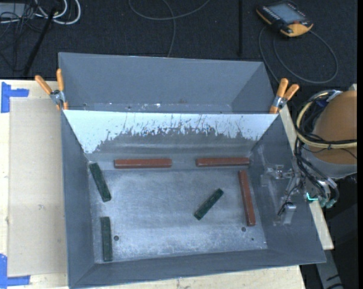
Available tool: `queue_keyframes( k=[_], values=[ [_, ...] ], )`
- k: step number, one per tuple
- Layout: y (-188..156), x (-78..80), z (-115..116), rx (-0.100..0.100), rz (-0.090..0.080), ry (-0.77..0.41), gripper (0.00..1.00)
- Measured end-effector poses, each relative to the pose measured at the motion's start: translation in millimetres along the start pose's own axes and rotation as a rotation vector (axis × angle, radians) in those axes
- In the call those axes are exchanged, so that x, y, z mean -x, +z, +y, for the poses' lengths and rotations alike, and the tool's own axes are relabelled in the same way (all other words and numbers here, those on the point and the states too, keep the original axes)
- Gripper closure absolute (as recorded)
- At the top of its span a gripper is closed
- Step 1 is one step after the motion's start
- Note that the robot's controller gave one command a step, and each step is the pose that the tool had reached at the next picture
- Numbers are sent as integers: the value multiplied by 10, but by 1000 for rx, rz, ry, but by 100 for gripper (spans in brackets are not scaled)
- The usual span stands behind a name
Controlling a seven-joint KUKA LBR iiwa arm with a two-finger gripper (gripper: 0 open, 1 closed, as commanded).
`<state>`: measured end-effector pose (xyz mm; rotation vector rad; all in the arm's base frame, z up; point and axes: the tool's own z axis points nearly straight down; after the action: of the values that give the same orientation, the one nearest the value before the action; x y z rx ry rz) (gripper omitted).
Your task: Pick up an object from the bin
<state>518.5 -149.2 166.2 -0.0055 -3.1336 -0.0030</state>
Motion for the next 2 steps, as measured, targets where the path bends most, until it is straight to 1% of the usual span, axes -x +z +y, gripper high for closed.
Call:
queue_keyframes(
  k=[1, 2],
  values=[
    [-36, 19, 6, -1, -7, -4, 0],
    [294, 452, 344, -3, -13, 28, 0]
  ],
)
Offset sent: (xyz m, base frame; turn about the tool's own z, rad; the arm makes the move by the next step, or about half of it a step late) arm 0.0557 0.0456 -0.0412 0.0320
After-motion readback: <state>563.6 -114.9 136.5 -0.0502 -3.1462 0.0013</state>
